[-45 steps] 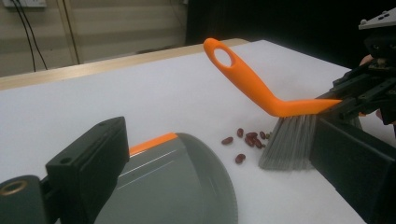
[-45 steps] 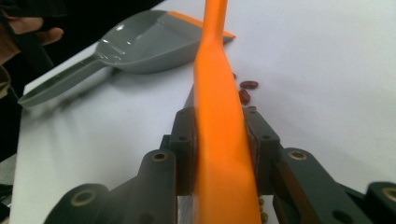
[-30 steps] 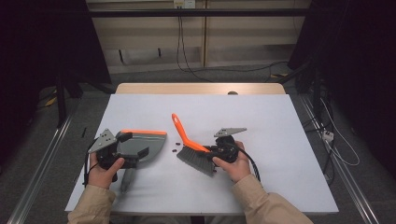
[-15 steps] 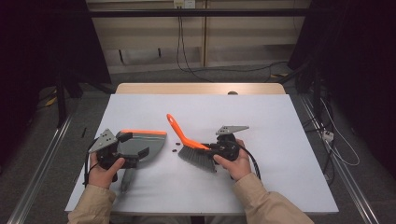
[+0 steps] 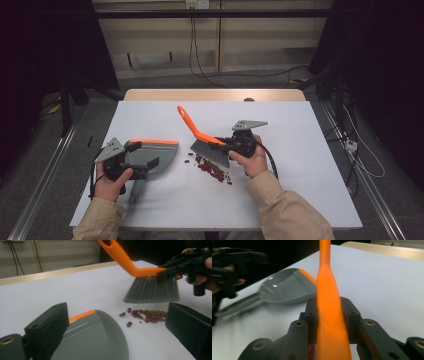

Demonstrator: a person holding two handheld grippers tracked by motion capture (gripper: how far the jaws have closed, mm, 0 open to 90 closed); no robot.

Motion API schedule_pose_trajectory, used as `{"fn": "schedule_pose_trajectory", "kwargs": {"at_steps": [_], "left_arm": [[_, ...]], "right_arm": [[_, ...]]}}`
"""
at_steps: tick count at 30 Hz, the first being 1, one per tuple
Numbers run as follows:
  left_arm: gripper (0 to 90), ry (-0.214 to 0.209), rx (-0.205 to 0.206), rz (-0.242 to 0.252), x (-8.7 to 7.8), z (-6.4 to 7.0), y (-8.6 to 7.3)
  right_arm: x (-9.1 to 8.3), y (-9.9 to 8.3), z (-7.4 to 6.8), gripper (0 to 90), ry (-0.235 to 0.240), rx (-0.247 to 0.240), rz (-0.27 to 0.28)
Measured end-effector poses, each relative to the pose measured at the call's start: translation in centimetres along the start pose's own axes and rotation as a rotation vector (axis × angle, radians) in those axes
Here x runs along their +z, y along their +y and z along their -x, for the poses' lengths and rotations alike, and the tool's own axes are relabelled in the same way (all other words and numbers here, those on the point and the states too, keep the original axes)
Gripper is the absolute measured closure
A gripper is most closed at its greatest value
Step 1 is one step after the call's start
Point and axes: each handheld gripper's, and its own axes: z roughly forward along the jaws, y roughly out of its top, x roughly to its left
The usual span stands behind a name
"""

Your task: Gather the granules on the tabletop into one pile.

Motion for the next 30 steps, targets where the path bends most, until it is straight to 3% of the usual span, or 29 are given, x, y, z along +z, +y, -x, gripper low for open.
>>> {"fn": "schedule_pose_trajectory", "kwargs": {"at_steps": [6,14,20,26,30], "left_arm": [[5.1,0.006,-0.009,-0.003,0.0,-0.2,-0.1],[5.1,0.011,-0.015,-0.005,0.1,-0.4,-0.1],[5.1,0.011,-0.014,-0.005,0.1,-0.3,-0.1],[5.1,0.009,-0.013,-0.007,0.1,-0.3,-0.1],[5.1,0.013,-0.015,-0.010,0.1,-0.3,-0.2]], "right_arm": [[1.9,0.6,1.8,71.0,-0.050,-0.097,-0.008],[4.5,0.9,3.2,70.9,-0.011,-0.196,-0.014],[5.2,0.4,2.8,70.9,0.024,-0.237,-0.028],[5.2,0.2,1.0,71.0,0.096,-0.308,-0.071],[5.0,0.0,0.8,71.0,0.121,-0.307,-0.076]]}}
